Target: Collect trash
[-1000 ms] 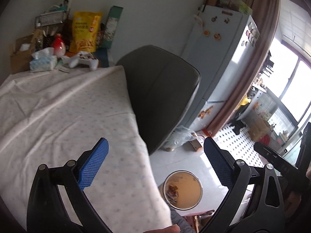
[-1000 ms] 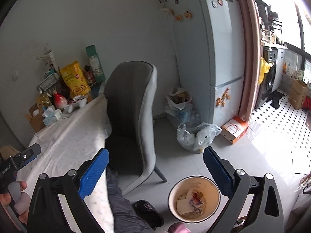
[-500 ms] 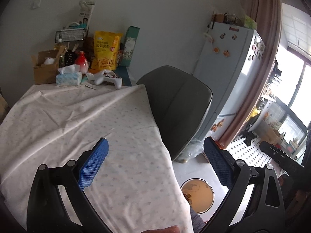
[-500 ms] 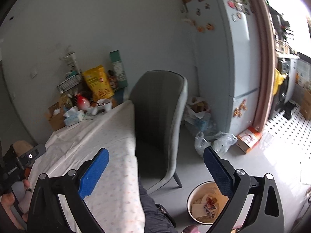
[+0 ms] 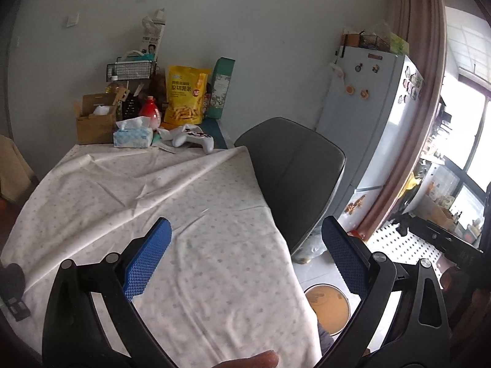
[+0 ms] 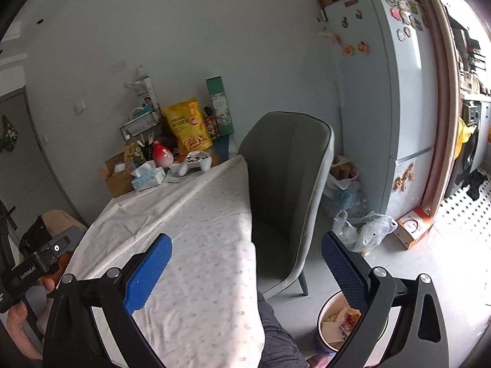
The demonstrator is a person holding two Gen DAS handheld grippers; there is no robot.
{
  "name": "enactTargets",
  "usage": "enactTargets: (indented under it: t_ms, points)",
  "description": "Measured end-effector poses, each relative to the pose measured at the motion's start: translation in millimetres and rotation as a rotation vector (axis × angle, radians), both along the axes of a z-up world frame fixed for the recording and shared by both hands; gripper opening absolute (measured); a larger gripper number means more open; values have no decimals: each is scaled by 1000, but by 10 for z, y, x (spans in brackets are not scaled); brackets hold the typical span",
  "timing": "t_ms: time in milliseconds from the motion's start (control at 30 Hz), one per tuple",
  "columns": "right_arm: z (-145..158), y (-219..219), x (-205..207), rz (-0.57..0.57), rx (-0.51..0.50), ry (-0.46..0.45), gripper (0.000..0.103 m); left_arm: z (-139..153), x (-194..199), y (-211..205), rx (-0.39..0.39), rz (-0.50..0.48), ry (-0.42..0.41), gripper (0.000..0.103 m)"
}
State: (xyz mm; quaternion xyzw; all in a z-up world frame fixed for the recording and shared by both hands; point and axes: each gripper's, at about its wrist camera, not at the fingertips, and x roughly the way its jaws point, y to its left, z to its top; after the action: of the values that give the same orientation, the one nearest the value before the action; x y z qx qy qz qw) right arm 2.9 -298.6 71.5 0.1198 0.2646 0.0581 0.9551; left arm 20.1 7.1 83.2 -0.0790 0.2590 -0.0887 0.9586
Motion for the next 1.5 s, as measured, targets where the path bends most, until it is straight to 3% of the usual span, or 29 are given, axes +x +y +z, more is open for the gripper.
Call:
enactTargets:
  t_ms: [367,1500]
  points:
    - [-37,253,-123,80,-56,-21,95,-15,-108,113,21,25,14,97]
    - [-130,228,-87,74,-46,8,95,-109,-77,127,41,46,50,97]
